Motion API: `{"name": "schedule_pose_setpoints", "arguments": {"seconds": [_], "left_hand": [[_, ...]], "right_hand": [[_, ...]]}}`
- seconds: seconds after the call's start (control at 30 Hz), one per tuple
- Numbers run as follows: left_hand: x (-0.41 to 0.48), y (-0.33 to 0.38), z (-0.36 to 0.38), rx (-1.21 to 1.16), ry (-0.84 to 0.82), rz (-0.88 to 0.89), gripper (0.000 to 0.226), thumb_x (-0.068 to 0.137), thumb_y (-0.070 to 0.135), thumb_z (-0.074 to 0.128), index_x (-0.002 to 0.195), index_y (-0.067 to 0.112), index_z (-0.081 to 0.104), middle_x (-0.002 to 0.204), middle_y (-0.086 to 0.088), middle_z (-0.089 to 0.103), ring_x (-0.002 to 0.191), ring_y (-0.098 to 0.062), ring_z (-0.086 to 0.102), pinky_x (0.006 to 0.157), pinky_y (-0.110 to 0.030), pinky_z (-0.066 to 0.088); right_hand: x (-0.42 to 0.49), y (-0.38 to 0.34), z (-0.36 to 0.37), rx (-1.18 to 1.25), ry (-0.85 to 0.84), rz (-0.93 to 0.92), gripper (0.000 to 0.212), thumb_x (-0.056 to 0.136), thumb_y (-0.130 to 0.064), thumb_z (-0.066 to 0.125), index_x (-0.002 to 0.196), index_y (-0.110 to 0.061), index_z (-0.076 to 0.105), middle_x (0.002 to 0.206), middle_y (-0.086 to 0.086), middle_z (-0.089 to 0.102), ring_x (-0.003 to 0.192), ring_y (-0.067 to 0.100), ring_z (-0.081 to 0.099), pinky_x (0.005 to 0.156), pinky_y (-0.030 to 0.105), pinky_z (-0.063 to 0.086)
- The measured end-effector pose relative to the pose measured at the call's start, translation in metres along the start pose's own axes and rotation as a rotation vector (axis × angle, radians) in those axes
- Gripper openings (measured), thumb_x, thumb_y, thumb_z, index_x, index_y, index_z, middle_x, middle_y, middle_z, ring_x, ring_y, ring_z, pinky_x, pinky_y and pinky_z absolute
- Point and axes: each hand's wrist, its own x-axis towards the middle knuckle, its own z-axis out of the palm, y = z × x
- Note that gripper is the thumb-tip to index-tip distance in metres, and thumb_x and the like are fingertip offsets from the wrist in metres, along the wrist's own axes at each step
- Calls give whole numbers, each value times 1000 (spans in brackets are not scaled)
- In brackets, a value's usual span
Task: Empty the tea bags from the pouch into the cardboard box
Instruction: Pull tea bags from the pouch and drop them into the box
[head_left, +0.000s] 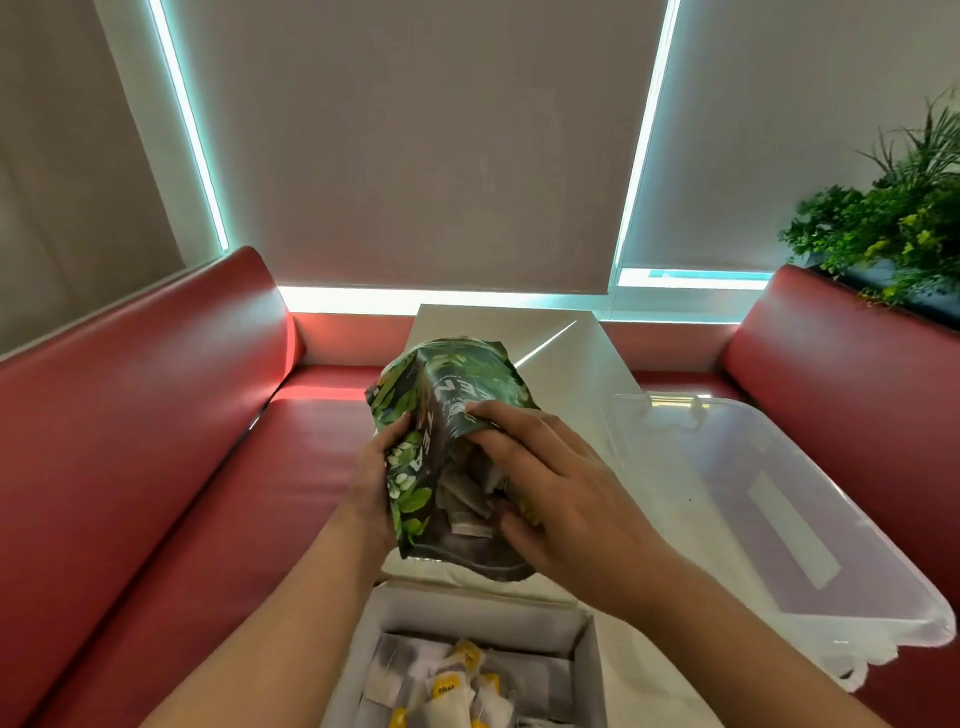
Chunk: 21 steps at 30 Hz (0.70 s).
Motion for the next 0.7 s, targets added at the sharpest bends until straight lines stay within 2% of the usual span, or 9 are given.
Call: {"name": "schedule_pose_setpoints", "arguments": {"seconds": [0.13,0.23,0.33,0.4,0.47,0.53,0.6,0.7], "left_hand": [[-4,20,16,58,22,135,50,93,25,41,66,1,76,70,-14,73,58,-23,71,48,-29,57],[-7,30,27,140,68,247,61,97,17,40,45,4,70,51,-8,68,41,-16,65,35,-20,48],[-9,36,32,136,82,271,60,98,17,40,49,3,71,52,-8,69,40,-17,64,34,-20,47],[-12,37,33,129,91,262,50,99,18,40,63,0,71,54,-9,69,41,-18,65,35,-21,48],[-15,37,36,133,116,263,41,99,18,38,74,0,64,52,-9,68,40,-17,64,34,-20,47],[-17,35,39,109,126,261,42,99,18,38,74,0,65,54,-9,69,42,-18,65,35,-21,49],[-19,33,41,91,146,238,35,99,20,39,81,1,62,57,-10,70,45,-19,66,38,-23,51],[-21,30,44,103,164,209,33,98,22,38,82,2,59,56,-10,70,43,-20,66,37,-23,50]], "right_hand": [[-1,7,-15,-43,44,-17,55,83,-22,62,134,-27,43,148,-5,34,135,19,30,105,37,38],[-9,8,-19,-21,172,42,40,82,-23,63,123,-24,58,140,0,38,129,22,35,101,35,40],[-23,5,-15,-41,396,140,24,79,-16,66,103,-14,71,114,3,46,106,22,45,86,27,41],[-33,0,-10,-43,442,125,16,82,-10,64,96,-7,72,100,4,51,93,20,49,79,24,41],[-35,-6,-6,-48,350,59,16,85,-7,61,99,-6,70,99,8,60,90,23,54,78,28,45],[-27,-10,1,-126,194,33,22,89,-10,59,110,-9,66,107,8,63,100,25,55,86,31,48],[-14,-11,10,-220,44,75,28,89,-19,56,116,-15,62,114,5,62,107,26,54,91,36,49],[9,-13,12,-319,-165,159,36,83,-25,57,118,-21,60,113,7,62,103,34,56,90,44,49]]}}
